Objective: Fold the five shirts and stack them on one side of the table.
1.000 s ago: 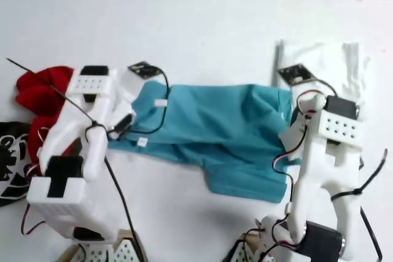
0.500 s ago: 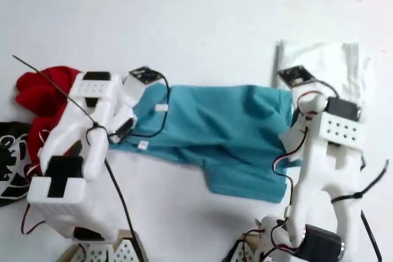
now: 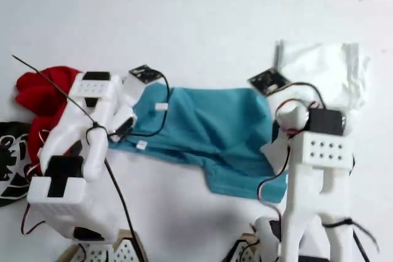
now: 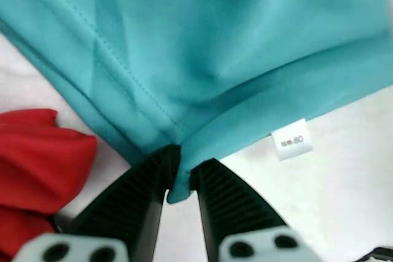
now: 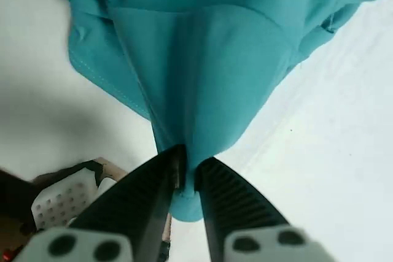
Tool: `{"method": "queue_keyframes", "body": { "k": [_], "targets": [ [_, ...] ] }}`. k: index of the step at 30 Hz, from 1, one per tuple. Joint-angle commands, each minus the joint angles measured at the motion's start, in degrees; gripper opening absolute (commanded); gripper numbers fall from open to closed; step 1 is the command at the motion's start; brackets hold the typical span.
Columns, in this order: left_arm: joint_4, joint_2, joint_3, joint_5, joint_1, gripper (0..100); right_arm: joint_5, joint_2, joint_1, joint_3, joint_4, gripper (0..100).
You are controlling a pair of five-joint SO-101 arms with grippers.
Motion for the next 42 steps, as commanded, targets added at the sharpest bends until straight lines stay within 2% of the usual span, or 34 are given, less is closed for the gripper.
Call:
{"method": "queue_keyframes", "body": {
  "k": [1, 5, 9, 16, 20, 24, 29, 32, 36, 42],
  "targets": [
    [-0.5, -0.3, 0.0, -0.4, -0.2, 2, -0.5, -5.0, -2.0, 3.7, -1.1, 1.9],
    [-0.6, -0.4, -0.7, -0.4, -1.8, 2, -1.8, -7.9, -2.0, 8.2, -4.7, 1.9],
    [-0.6, -0.3, -1.4, -0.5, -4.7, 2, -1.9, -9.8, -2.3, 6.8, -4.7, 1.9],
    [-0.6, -0.2, -1.4, -0.5, -4.7, 2, -3.2, -10.1, -1.9, 11.5, -3.7, 1.9],
    [-0.6, -0.2, -1.0, -0.5, -4.7, 2, -3.2, -10.0, 1.5, 15.4, -9.2, 1.9],
    [-0.6, -0.2, -1.1, -0.5, -4.7, 2, -2.8, -10.0, 2.0, 22.7, -14.5, 2.3],
    [1.1, -0.3, -1.5, -0.5, -4.9, 5, 5.7, -10.0, 2.2, 28.7, -18.2, 3.9],
    [3.1, -0.7, -1.7, -0.6, -4.9, 14, 8.4, -10.3, 2.3, 29.0, -18.0, 13.1],
    [8.4, -0.8, -6.8, -4.1, -5.7, 21, 11.3, -10.5, 2.2, 26.3, -16.8, 23.0],
    [16.8, -0.2, -27.3, -4.0, -11.4, 18, 11.3, -10.5, 2.2, 9.8, -4.6, 21.8]
  ]
}}
